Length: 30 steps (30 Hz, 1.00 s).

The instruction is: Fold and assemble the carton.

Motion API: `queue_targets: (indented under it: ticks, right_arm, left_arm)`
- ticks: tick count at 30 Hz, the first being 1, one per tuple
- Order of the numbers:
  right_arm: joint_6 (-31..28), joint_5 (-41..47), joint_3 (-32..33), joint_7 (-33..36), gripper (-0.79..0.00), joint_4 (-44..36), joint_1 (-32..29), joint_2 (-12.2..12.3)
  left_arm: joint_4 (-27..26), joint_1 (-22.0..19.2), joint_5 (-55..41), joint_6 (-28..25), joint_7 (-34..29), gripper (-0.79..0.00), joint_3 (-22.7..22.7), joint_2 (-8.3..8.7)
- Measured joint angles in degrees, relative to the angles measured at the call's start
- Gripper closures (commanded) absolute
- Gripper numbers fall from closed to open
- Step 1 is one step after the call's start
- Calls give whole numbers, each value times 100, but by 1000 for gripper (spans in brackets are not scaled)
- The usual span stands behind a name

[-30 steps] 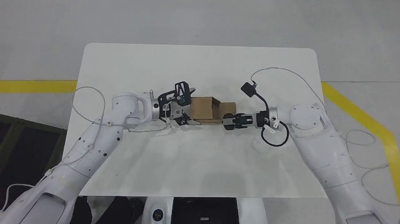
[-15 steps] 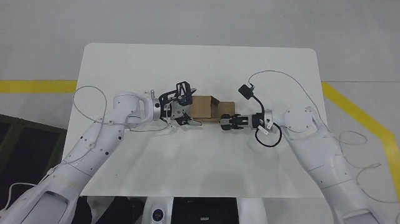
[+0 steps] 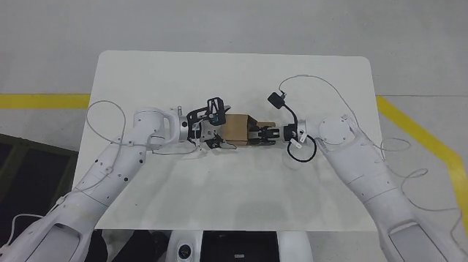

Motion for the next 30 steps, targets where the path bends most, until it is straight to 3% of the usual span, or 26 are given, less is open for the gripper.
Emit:
queue_targets:
  ticks: [16,30]
  right_arm:
    - [-894,671,-310,259,0,968,395,-235]
    - [245,-303,446,229,0,-303,43,197]
  left_arm:
    - [109,6,-119,-105,-89,-785,-95,-31]
    - [125,25,-147,-129,-116,-785,-158,-57]
